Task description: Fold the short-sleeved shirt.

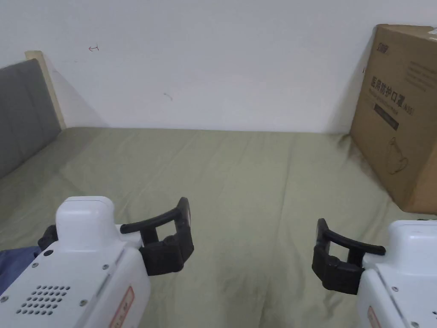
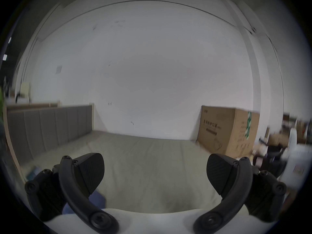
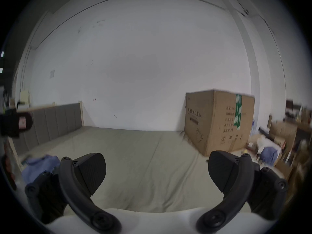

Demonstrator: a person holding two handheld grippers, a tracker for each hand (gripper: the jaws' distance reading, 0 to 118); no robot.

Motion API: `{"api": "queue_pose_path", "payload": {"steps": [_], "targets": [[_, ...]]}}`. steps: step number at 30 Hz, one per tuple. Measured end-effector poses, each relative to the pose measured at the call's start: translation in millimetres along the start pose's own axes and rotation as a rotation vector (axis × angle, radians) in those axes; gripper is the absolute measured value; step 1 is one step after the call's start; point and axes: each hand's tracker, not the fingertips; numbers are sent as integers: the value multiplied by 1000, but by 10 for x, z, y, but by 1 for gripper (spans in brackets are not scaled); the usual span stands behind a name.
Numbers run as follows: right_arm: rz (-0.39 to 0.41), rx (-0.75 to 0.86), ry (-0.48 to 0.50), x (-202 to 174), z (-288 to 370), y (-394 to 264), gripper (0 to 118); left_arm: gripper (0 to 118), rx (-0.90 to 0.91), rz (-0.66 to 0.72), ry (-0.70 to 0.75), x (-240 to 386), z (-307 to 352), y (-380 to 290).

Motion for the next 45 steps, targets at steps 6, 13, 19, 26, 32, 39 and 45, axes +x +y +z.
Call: {"api": "queue_pose_path", "payload": {"steps": [6, 13, 19, 26, 32, 39, 45], "targets": [[806, 161, -20, -591, 39, -77, 118, 118, -89, 967, -151, -447, -154, -344], [662, 70, 108, -698, 12, -155, 118, 118, -131, 966, 38, -580, -175, -515], [-155, -32, 129, -157, -127, 3, 118, 118, 36, 94, 156, -94, -85, -2], [-247, -98, 3, -109, -21, -198, 118, 118, 90, -187, 100, 157, -11, -44], [-110, -8, -3, -164, 37, -54, 60, 101, -41, -94, 66, 39, -87, 1], [-118, -3, 36, -219, -27, -37, 0, 0, -37, -152, 94, -57, -58, 31], [-102, -15, 155, -406, -141, -42, 0, 0, -57, -144, 166, -308, 57, 124]]}}
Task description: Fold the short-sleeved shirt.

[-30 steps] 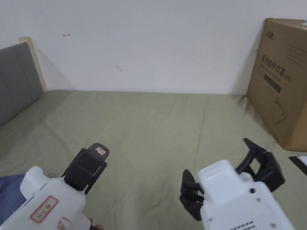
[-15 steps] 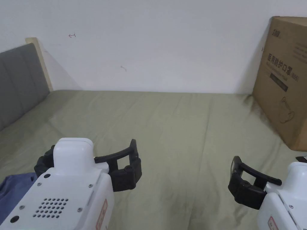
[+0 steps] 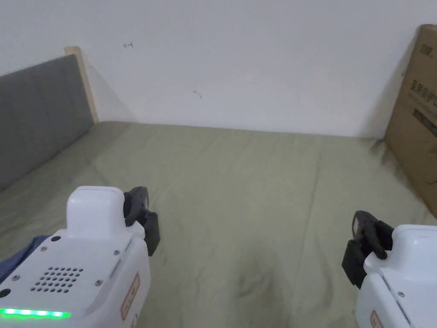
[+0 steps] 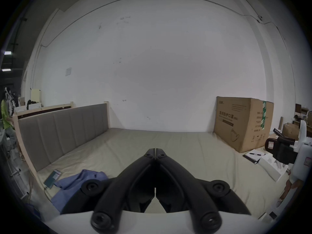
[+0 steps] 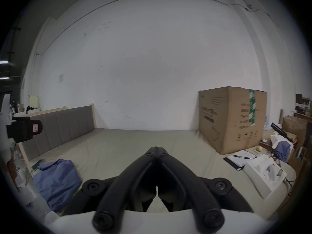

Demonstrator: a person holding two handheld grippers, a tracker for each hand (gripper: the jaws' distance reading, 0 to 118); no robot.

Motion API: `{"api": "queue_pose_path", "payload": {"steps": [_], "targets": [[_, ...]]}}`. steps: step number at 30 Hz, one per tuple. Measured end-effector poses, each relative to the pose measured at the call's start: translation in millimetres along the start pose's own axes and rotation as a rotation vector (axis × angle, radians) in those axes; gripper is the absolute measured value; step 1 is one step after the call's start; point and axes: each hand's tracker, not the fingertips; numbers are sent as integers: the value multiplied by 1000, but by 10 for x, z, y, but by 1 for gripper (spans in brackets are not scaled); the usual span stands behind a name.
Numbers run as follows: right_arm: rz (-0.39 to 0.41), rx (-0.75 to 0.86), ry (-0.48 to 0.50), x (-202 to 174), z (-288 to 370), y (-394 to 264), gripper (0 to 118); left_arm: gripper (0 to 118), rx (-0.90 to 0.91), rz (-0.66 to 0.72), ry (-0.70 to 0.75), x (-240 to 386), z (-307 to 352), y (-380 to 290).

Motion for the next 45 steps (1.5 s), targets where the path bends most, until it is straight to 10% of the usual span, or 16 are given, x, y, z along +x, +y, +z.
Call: {"api": "queue_pose_path", "payload": {"steps": [13, 32, 33, 35, 37, 45], "targets": [[9, -81, 498, -1280, -257, -41, 0, 0, -4, 24, 387, -1061, 647, -41], [108, -300, 505, -1703, -731, -606, 0, 2, -542, 283, 285, -2359, -984, -1691], [116, -313, 501, -1712, -775, -642, 0, 15, -564, 275, 294, -2408, -1077, -1748], [121, -341, 495, -1728, -851, -709, 0, 87, -573, 275, 275, -2467, -1236, -1836], [118, -365, 491, -1735, -914, -775, 0, 117, -590, 278, 262, -2525, -1409, -1921], [167, -442, 467, -1730, -1049, -976, 0, 109, -695, 273, 289, -2519, -2033, -2158]]}}
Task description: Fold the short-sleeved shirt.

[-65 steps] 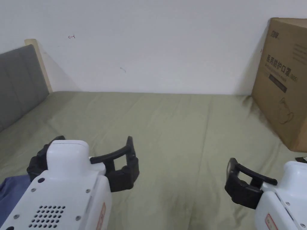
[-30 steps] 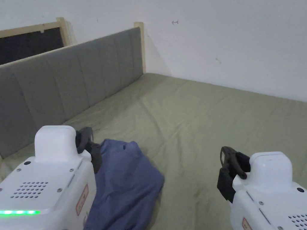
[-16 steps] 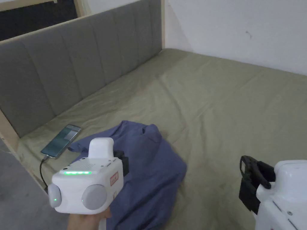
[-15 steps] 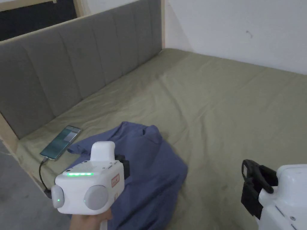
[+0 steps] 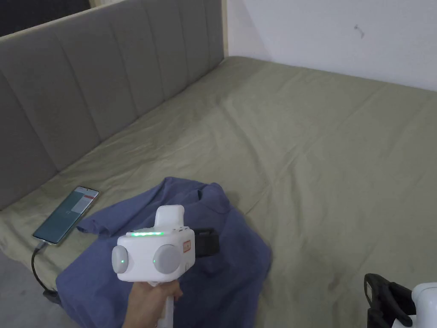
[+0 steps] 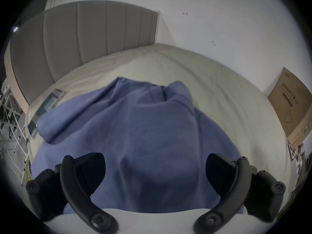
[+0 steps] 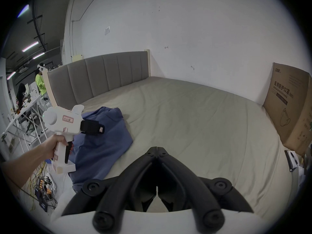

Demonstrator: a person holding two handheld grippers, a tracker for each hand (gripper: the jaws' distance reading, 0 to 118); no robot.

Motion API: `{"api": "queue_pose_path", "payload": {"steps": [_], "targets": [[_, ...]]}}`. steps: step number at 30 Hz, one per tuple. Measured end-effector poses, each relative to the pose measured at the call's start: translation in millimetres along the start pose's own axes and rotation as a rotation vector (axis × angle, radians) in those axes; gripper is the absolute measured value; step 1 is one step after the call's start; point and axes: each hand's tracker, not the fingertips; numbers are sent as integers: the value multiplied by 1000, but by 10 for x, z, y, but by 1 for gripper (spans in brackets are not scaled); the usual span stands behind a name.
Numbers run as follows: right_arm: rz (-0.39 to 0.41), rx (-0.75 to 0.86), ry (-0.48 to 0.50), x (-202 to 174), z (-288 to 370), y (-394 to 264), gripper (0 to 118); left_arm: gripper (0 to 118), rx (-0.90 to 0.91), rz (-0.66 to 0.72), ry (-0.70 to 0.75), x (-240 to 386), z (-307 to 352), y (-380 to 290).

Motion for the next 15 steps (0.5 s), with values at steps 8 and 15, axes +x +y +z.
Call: {"api": "queue_pose_path", "payload": {"steps": [8, 15], "targets": [[-95, -63, -56, 181, -52, -86, 0, 26, 11, -50, 167, 179, -35, -55], [-127, -60, -85, 317, 143, -116, 0, 4, -72, 134, 91, -66, 5, 114]]}}
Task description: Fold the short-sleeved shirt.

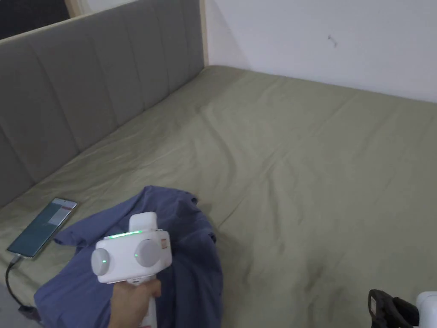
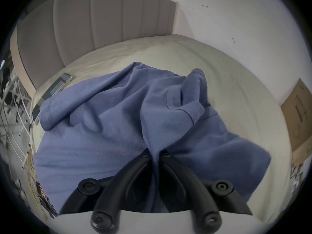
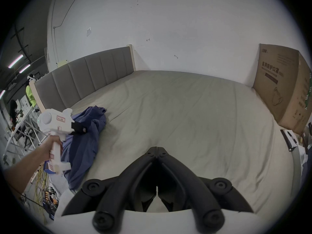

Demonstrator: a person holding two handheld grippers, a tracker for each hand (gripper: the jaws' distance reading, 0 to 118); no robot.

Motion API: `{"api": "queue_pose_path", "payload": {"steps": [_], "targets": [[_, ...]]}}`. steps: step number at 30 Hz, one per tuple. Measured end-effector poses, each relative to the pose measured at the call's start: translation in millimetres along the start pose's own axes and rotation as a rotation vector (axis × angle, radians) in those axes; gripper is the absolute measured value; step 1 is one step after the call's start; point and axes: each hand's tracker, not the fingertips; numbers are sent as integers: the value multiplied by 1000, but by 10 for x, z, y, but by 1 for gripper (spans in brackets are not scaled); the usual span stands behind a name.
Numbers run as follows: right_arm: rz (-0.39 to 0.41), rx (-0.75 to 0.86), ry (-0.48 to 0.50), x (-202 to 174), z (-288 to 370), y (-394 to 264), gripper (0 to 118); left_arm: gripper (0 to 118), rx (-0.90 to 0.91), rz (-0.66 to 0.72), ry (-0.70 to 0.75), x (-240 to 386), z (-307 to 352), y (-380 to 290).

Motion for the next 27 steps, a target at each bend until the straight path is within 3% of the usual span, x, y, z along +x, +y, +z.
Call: {"api": "queue_pose_path", "payload": {"steps": [4, 8, 15, 21, 27], "targets": [[-34, 31, -22, 133, 140, 42, 0, 4, 69, 132, -82, -105, 362, 160], [-47, 74, -42, 239, 341, 94, 0, 4, 124, 126, -106, -35, 864, 463], [-109, 151, -86, 508, 726, 104, 0, 4, 346, -31, -242, 582, 1959, 883], [-187, 219, -189, 894, 1095, 100, 0, 4, 449, -272, -509, 1668, 2827, 840], [-271, 284, -316, 1381, 1532, 52, 0, 4, 467, -489, -800, 2850, 3438, 346]]}}
